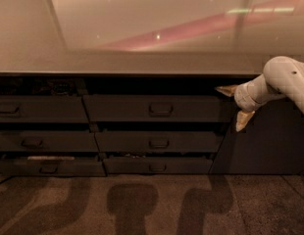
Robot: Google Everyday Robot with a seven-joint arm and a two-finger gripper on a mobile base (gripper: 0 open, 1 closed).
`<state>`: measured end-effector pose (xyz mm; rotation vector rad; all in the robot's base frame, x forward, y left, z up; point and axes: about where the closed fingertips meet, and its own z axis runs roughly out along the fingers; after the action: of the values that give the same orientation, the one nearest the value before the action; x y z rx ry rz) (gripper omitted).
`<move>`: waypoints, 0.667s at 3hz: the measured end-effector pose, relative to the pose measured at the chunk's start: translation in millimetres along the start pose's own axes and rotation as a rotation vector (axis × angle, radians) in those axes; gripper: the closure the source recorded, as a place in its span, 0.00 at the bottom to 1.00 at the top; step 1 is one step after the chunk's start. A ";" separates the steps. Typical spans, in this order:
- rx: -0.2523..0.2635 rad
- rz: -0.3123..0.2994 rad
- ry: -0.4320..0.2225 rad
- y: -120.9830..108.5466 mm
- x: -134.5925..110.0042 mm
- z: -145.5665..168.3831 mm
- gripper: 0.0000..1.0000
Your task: Open top drawer
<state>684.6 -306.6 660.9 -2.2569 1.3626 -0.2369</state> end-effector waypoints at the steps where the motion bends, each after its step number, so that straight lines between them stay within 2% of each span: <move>1: -0.021 0.023 -0.005 5.1 9.0 9.0 0.00; 2: -0.070 0.083 -0.016 18.1 33.2 30.4 0.00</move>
Offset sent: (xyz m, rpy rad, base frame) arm 0.0230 -0.0451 -0.0590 0.0148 0.1546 -0.0994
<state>698.4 -332.6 622.3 -2.2476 1.4738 -0.1454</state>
